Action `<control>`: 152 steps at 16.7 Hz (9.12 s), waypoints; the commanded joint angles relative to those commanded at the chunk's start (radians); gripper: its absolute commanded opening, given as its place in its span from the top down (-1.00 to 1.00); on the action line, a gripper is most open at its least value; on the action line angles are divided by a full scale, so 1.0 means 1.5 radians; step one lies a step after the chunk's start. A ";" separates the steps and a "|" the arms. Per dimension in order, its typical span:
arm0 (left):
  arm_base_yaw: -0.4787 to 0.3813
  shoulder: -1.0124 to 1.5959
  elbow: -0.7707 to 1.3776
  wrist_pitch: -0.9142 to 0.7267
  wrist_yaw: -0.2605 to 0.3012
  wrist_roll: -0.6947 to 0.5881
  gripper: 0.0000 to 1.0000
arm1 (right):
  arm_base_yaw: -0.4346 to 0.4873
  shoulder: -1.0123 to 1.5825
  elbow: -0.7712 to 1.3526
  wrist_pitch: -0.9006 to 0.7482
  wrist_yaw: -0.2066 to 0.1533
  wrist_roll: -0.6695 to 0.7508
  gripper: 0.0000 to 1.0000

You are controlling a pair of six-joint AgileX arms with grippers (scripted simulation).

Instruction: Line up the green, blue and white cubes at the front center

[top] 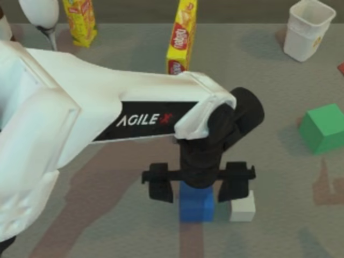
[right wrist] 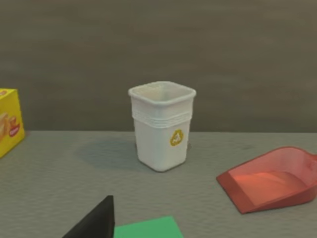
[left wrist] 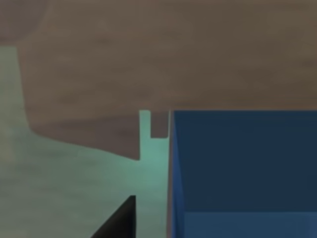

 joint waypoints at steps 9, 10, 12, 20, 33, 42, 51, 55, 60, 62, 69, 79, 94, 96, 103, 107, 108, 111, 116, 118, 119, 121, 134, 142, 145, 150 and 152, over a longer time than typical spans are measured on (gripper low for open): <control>0.000 -0.003 0.010 -0.012 0.000 0.000 -1.00 | 0.000 0.000 0.000 0.000 0.000 0.000 -1.00; 0.001 -0.008 0.023 -0.028 0.000 -0.001 -1.00 | 0.000 0.000 0.000 0.000 0.000 0.000 -1.00; 0.005 -0.023 0.055 -0.081 0.000 -0.004 -1.00 | 0.000 0.000 0.000 0.000 0.000 0.000 -1.00; 0.007 -0.051 0.109 -0.161 0.000 -0.004 -1.00 | 0.000 0.000 0.000 0.000 0.000 0.000 -1.00; 0.254 -0.570 -0.320 0.109 -0.012 0.107 -1.00 | 0.023 0.532 0.445 -0.303 0.001 -0.054 -1.00; 0.503 -1.164 -0.814 0.428 -0.005 0.387 -1.00 | 0.050 1.134 0.911 -0.638 0.004 -0.115 -1.00; 0.606 -1.433 -1.006 0.611 0.009 0.586 -1.00 | 0.061 1.411 1.152 -0.788 0.002 -0.142 -1.00; 0.607 -1.434 -1.006 0.611 0.009 0.586 -1.00 | 0.061 1.412 1.153 -0.788 0.002 -0.142 -1.00; 0.607 -1.434 -1.006 0.611 0.009 0.586 -1.00 | 0.061 1.427 1.115 -0.737 0.002 -0.143 -1.00; 0.607 -1.434 -1.006 0.611 0.009 0.586 -1.00 | 0.061 1.447 1.080 -0.676 0.002 -0.142 -1.00; 0.607 -1.434 -1.006 0.611 0.009 0.586 -1.00 | 0.062 1.482 1.018 -0.583 0.002 -0.140 -1.00; 0.607 -1.434 -1.006 0.611 0.009 0.586 -1.00 | 0.062 1.482 1.018 -0.583 0.002 -0.140 0.36; 0.607 -1.434 -1.006 0.611 0.009 0.586 -1.00 | 0.062 1.471 1.030 -0.597 0.001 -0.140 1.00; 0.607 -1.434 -1.006 0.611 0.009 0.586 -1.00 | 0.063 1.458 1.056 -0.635 0.001 -0.140 1.00; 0.607 -1.434 -1.006 0.611 0.009 0.586 -1.00 | 0.067 1.416 1.120 -0.745 0.000 -0.140 1.00; 0.607 -1.434 -1.006 0.611 0.009 0.586 -1.00 | 0.071 1.423 1.125 -0.746 0.000 -0.131 1.00; 0.607 -1.434 -1.006 0.611 0.009 0.586 -1.00 | 0.084 1.428 1.135 -0.750 0.001 -0.117 1.00; 0.607 -1.434 -1.006 0.611 0.009 0.586 -1.00 | 0.153 1.457 1.186 -0.774 0.002 -0.032 1.00; 0.607 -1.434 -1.006 0.611 0.009 0.586 -1.00 | 0.330 1.522 1.298 -0.835 0.004 0.225 1.00; 0.607 -1.434 -1.006 0.611 0.009 0.586 -1.00 | 0.410 1.549 1.345 -0.861 0.004 0.349 1.00; 0.607 -1.434 -1.006 0.611 0.009 0.586 -1.00 | 0.449 1.560 1.367 -0.873 0.004 0.409 1.00; 0.607 -1.434 -1.006 0.611 0.009 0.586 -1.00 | 0.523 1.579 1.409 -0.894 0.004 0.515 1.00; 0.607 -1.434 -1.006 0.611 0.009 0.586 -1.00 | 0.647 1.597 1.445 -0.891 0.009 0.666 1.00; 0.607 -1.434 -1.006 0.611 0.009 0.586 -1.00 | 0.650 1.616 1.323 -0.750 0.009 0.668 1.00; 0.607 -1.434 -1.006 0.611 0.009 0.586 -1.00 | 0.650 1.616 1.323 -0.750 0.009 0.668 0.85; 0.607 -1.434 -1.006 0.611 0.009 0.586 -1.00 | 0.650 1.616 1.323 -0.750 0.009 0.668 0.10; 0.607 -1.434 -1.006 0.611 0.009 0.586 -1.00 | 0.650 1.616 1.323 -0.750 0.009 0.668 -0.21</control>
